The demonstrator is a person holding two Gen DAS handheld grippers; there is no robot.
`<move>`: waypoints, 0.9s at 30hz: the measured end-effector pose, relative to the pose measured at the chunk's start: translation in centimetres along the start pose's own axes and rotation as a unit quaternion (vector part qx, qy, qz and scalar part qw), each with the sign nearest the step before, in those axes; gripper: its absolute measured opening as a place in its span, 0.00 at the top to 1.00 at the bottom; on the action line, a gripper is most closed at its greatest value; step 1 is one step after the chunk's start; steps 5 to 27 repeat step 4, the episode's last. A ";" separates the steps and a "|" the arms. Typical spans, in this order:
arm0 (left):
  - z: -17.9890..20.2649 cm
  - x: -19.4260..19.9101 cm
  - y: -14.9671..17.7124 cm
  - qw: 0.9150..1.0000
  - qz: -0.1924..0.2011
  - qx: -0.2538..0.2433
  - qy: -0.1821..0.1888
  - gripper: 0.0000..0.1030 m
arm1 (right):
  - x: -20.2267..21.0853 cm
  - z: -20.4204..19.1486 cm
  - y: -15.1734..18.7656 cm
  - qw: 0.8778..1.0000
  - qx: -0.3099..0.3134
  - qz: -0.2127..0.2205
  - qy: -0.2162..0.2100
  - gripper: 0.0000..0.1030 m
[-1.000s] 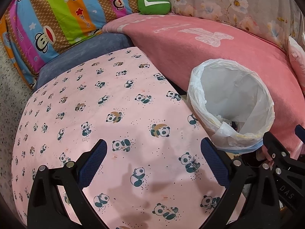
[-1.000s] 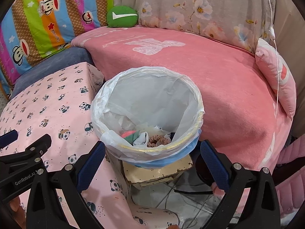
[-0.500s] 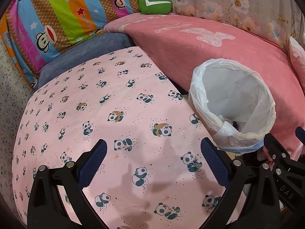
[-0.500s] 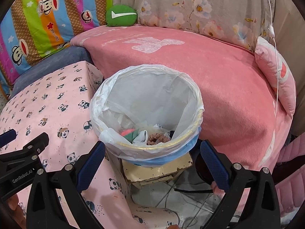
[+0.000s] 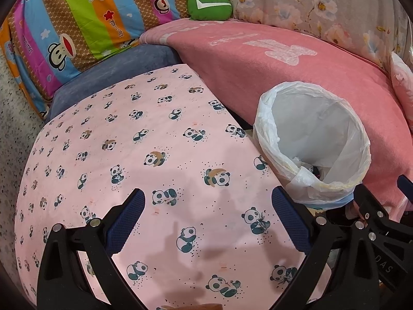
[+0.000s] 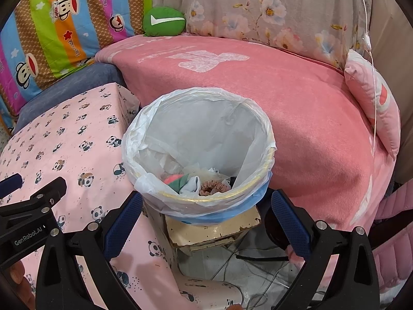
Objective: Collect trash
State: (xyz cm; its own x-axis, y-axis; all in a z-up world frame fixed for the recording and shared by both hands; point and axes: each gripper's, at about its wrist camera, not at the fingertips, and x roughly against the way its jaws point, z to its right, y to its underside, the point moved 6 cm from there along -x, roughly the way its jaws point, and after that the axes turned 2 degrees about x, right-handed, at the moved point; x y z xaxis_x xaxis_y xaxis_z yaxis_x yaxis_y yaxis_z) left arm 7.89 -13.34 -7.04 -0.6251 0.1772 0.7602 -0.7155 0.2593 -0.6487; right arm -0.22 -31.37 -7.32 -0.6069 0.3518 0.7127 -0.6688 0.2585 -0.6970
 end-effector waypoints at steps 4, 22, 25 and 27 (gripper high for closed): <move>0.7 0.2 -0.5 1.000 0.005 -0.007 0.009 0.09 | 0.3 0.2 -0.2 1.000 -0.002 0.004 0.002 0.07; 0.7 0.2 -0.5 1.000 0.005 -0.007 0.009 0.09 | 0.3 0.2 -0.2 1.000 -0.002 0.004 0.002 0.07; 0.7 0.2 -0.5 1.000 0.005 -0.007 0.009 0.09 | 0.3 0.2 -0.2 1.000 -0.002 0.004 0.002 0.07; 0.7 0.2 -0.5 1.000 0.005 -0.007 0.009 0.09 | 0.3 0.2 -0.2 1.000 -0.002 0.004 0.002 0.07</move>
